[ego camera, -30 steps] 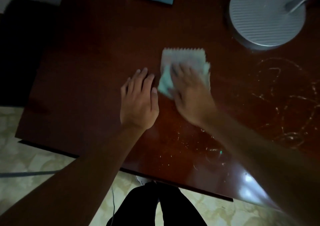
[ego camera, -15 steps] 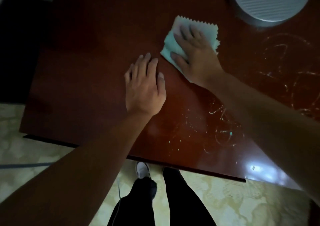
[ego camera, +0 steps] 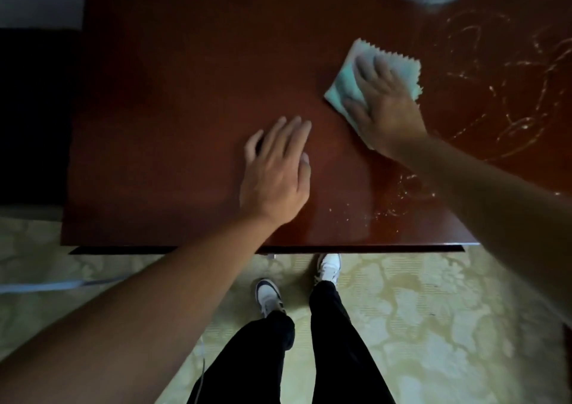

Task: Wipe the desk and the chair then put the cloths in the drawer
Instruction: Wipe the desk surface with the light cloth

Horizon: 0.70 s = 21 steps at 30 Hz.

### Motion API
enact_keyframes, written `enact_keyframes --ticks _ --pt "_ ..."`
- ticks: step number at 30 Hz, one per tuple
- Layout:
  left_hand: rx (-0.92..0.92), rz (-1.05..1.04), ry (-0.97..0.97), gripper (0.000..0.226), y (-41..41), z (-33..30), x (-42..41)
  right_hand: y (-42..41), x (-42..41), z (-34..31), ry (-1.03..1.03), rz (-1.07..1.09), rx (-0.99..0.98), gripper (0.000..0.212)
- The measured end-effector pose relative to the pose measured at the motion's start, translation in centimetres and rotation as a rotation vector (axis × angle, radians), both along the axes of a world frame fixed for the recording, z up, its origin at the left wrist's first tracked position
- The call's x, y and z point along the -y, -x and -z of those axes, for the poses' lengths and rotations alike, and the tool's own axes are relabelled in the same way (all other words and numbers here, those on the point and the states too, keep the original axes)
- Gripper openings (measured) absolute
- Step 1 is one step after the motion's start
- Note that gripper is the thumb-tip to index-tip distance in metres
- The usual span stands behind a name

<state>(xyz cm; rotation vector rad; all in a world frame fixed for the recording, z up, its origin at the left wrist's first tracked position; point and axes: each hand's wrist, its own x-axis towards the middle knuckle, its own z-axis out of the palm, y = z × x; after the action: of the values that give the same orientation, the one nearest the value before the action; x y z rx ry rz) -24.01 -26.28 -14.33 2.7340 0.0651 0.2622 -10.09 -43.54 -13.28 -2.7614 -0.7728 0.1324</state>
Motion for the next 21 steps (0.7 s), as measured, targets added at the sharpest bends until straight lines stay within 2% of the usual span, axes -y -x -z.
enact_keyframes --ticks 2,5,8,11,14,16,18,20,21 --pt "0.009 0.027 0.010 0.046 0.6 0.1 -0.2 1.7 -0.3 0.2 0.001 -0.003 0.014 0.059" --pt "-0.026 0.006 0.023 0.046 0.0 0.0 -0.2 9.6 0.6 0.1 -0.034 -0.144 0.033 0.056" --pt "-0.041 0.035 0.014 0.047 0.1 -0.1 -0.2 16.3 2.4 0.0 0.000 -0.302 -0.033 0.058" --pt "-0.026 0.036 0.016 0.046 0.1 -0.1 -0.1 13.4 3.3 -0.3 -0.007 -0.322 -0.055 0.057" --pt "-0.008 0.018 0.046 0.043 0.1 0.1 -0.1 6.5 2.3 -0.3 0.006 -0.072 0.021 0.056" --pt "-0.009 0.011 0.064 0.043 0.0 0.0 0.0 4.2 1.2 -0.2 0.033 0.010 0.025 0.057" --pt "-0.021 0.019 0.085 0.043 0.0 -0.1 0.0 6.4 0.3 -0.1 0.014 -0.013 0.059 0.052" --pt "-0.022 0.030 0.111 0.044 0.0 -0.2 0.2 12.2 0.1 -0.1 -0.038 -0.159 0.085 0.046" --pt "-0.017 0.025 0.107 0.043 0.1 -0.2 0.1 15.6 0.0 0.0 -0.054 -0.237 0.035 0.046"
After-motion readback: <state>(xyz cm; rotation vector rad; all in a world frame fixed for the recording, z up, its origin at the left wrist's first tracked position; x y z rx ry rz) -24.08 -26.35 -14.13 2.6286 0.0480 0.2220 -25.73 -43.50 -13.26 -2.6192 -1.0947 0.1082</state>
